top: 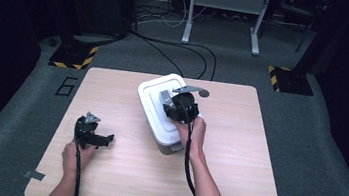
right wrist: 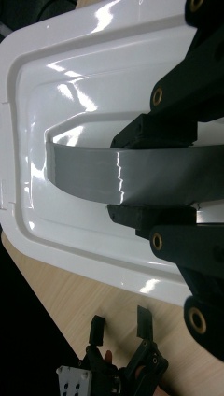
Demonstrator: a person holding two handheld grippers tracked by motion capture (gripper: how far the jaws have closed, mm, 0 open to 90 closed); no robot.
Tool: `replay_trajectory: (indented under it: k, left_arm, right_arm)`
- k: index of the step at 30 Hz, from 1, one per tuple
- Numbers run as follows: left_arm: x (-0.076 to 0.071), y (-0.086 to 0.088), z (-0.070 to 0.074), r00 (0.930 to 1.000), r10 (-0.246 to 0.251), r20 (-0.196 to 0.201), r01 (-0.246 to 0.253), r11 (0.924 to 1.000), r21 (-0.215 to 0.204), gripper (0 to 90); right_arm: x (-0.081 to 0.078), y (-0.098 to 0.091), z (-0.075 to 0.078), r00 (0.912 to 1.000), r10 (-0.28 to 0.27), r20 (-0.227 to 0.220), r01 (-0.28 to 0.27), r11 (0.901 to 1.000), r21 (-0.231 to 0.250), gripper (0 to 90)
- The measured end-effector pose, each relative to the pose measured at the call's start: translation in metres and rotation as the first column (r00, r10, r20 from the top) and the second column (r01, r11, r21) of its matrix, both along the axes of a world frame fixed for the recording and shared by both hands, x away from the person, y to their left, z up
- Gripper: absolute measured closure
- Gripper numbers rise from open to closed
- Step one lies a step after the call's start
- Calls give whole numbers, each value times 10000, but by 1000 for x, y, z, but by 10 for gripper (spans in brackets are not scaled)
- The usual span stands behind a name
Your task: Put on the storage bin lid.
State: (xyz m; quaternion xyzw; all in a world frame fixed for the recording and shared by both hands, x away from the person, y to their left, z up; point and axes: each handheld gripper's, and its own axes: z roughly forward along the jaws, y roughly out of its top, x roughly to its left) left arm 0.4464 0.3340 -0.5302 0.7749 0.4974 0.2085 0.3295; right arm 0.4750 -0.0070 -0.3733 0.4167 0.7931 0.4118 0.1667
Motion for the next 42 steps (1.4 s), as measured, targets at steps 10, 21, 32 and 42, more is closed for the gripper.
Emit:
replay_trajectory:
  k: [10,21,32,42]
  left_arm:
    - [0,0,0,10000,-10,33,10,10000,-2,0]
    - [0,0,0,10000,1,48,-1,10000,-2,0]
    - [0,0,0,10000,-11,26,11,10000,1,0]
    - [0,0,0,10000,1,50,-1,10000,-4,0]
  right_arm:
    - [3,-3,2,9997,228,-87,-229,9997,-17,622]
    - [1,-26,9,9996,169,-205,-168,9998,74,165]
    - [-19,-78,17,9996,-278,-52,277,9995,-145,51]
    - [-37,-125,8,9953,-969,-32,967,9949,-299,24]
